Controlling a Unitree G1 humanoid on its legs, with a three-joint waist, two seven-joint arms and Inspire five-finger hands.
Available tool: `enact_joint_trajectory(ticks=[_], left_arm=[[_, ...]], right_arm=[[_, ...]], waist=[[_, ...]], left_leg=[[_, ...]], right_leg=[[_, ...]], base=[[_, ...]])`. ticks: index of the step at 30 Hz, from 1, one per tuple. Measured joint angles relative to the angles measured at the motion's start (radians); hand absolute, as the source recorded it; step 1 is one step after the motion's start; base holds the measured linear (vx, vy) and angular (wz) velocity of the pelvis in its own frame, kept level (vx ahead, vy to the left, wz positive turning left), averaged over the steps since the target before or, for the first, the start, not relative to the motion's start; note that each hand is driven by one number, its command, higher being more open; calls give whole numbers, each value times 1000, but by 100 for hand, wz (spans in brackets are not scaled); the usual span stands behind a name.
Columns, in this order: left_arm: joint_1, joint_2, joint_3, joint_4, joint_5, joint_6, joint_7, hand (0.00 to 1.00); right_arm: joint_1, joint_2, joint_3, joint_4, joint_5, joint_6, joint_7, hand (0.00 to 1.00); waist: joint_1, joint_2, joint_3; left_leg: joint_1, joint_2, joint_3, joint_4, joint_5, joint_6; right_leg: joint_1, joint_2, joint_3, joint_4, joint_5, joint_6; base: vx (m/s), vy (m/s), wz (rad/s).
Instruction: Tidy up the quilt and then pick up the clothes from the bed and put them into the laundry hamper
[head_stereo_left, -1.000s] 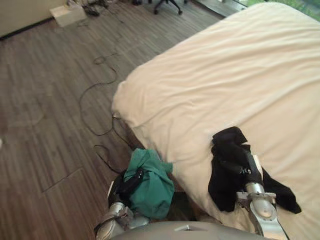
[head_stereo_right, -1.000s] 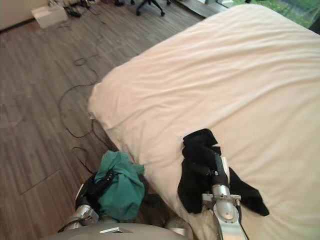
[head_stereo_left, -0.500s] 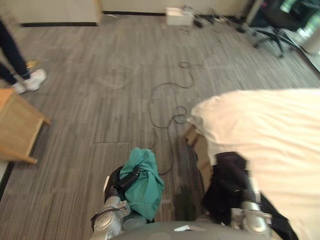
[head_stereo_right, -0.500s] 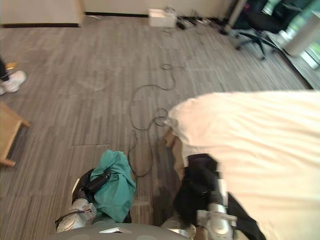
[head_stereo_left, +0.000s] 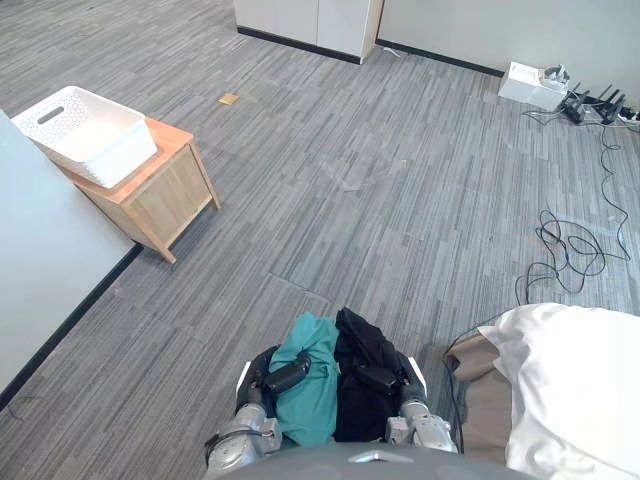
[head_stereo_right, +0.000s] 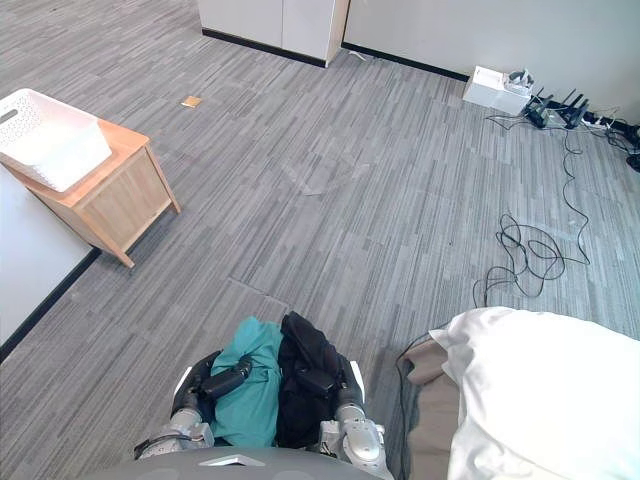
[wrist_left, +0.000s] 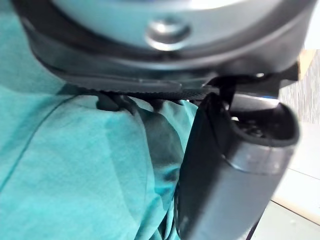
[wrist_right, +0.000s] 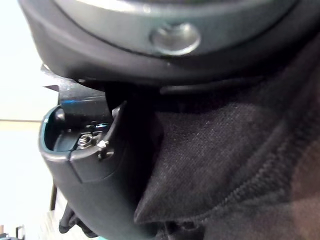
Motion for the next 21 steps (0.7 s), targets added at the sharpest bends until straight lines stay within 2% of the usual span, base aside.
enact_joint_trajectory(ticks=[7,9,10,11,12,13,14,15,16,17,18,20,21], left_arm=[[-44,4,-23,67,0,-1,32,0],[-84,12,-55,111,0,-1,53,0],[-107,18,-83,123,-1,1,69,0],[-121,18,-98,120,-9,-1,79,0],[-130,17,-101,120,-12,-1,86,0],[-153,21,-103,117,-19,-4,90,0],[-189,20,-113,106,-68,-11,107,0],[-195,16,-114,93,-90,-20,115,0],[-196,17,-120,89,-95,-30,115,0],[-196,18,-121,81,-98,-39,109,0],[-203,16,-120,76,-113,-39,109,0],[-205,5,-115,76,-116,-39,112,0],[-207,-5,-114,75,-116,-39,113,0]], right_arm=[[-1,-18,-6,40,-9,0,-19,0],[-3,-35,-3,55,-14,0,-32,0],[-1,-57,6,54,-18,0,-44,0],[0,-86,17,26,-17,-1,-46,0],[-8,-96,29,14,-18,-2,-47,0],[-20,-114,35,0,-10,-9,-49,0],[-55,-154,56,1,-2,-13,-51,0],[-70,-178,69,5,-2,-13,-51,0],[-80,-187,70,7,-2,-13,-52,0],[-101,-188,70,8,-2,-12,-73,0],[-125,-186,72,7,-3,-12,-88,0],[-151,-186,76,6,-8,-12,-90,0],[-170,-186,81,4,-11,-12,-90,0]], waist=[[-3,15,10],[-4,22,25],[-4,31,34],[-1,52,53],[-1,58,68],[-13,67,107],[-13,77,157],[-2,86,168],[5,96,167],[6,101,168],[9,100,169],[21,92,170],[34,78,172]], left_leg=[[-4,8,47,1,-12,-17],[-21,10,54,41,-46,-25],[-64,16,67,129,-102,-32],[-103,33,82,230,-165,-57],[-119,40,98,306,-182,-76],[-190,59,121,492,-202,-110],[-300,112,174,782,-167,-163],[-343,145,182,899,-154,-182],[-370,165,184,950,-166,-175],[-411,194,192,965,-218,-176],[-432,207,203,880,-246,-168],[-437,213,217,695,-241,-156],[-437,206,241,502,-186,-143]], right_leg=[[-16,10,56,-3,5,0],[-20,9,64,7,1,-5],[-29,17,77,12,-6,-9],[-25,37,117,10,-22,-17],[-13,46,156,2,-31,-32],[13,53,183,-11,-32,-37],[61,50,184,-12,-30,-42],[79,52,184,-18,-31,-40],[87,54,185,-27,-31,-38],[100,51,193,-43,-37,-33],[104,39,202,-59,-43,-25],[105,10,205,-64,-58,-3],[115,-26,202,-63,-81,30]], base=[[-22,-1,-19],[-21,1,-17],[-12,-17,-28],[-9,-28,-33],[9,-47,-12],[-10,-22,5],[1,3,-4],[1,32,-25],[92,62,-27],[177,88,-14],[216,97,-7],[308,145,-3],[476,229,5]])
